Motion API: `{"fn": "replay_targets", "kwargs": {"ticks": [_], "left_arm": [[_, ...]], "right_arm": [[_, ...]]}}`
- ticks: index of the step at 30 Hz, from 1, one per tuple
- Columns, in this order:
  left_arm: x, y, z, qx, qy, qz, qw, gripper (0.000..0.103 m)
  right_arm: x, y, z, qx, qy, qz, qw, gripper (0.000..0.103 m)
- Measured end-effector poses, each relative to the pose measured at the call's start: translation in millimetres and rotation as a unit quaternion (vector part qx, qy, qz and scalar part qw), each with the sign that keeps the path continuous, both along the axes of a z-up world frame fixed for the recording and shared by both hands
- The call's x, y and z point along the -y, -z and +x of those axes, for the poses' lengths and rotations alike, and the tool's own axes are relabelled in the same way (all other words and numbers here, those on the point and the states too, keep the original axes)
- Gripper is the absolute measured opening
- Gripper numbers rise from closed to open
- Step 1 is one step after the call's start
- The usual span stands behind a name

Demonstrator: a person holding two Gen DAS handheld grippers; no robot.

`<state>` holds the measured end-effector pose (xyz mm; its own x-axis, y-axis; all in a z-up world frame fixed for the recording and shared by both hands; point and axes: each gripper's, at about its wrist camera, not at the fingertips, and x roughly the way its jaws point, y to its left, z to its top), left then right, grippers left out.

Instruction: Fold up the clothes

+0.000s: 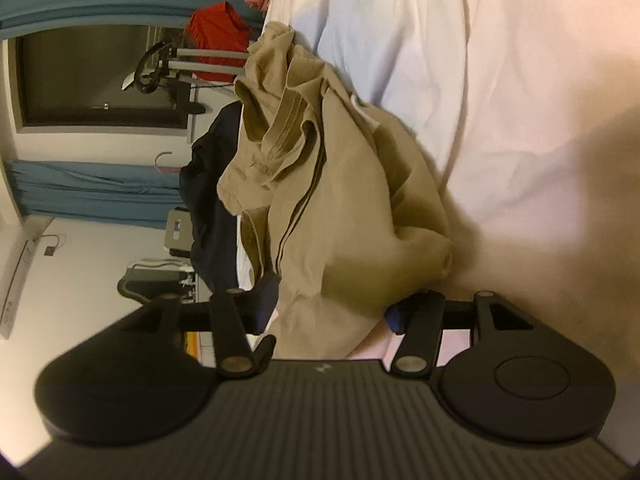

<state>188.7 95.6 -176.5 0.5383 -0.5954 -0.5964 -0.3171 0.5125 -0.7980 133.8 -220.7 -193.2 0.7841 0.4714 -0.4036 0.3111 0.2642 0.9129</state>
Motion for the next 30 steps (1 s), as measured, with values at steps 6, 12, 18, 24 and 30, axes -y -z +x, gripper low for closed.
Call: {"fn": "replay_targets", "kwargs": {"ticks": [6,12,18,24,30], "left_arm": [[-10.8,15.5,-2.1,-0.027,-0.014,-0.012,0.9995,0.034],[-9.4,-1.3,-9.1,0.027,-0.027,-0.016,0.9992,0.015],[-15.7,-43.5,-27.9,0.106,-0.023,-0.020,0.9939,0.009],[-17.9,-81.1,-76.3,0.145,-0.008,0.006,0.9894,0.008],[-14.3,-104.1,-132.5,0.136,0.011,0.017,0.9905,0.008]], "right_arm": [[3.8,-9.2,-7.9,0.002,0.036,-0.066,0.997,0.014],[-2.3,-32.0,-5.4,0.062,0.039,-0.115,0.991,0.011],[-3.0,-64.1,-8.8,0.098,0.048,-0.130,0.986,0.010],[-9.6,-95.7,-45.4,0.129,0.055,-0.140,0.980,0.010],[-9.3,-115.0,-118.6,0.130,0.036,-0.124,0.983,0.010]]}}
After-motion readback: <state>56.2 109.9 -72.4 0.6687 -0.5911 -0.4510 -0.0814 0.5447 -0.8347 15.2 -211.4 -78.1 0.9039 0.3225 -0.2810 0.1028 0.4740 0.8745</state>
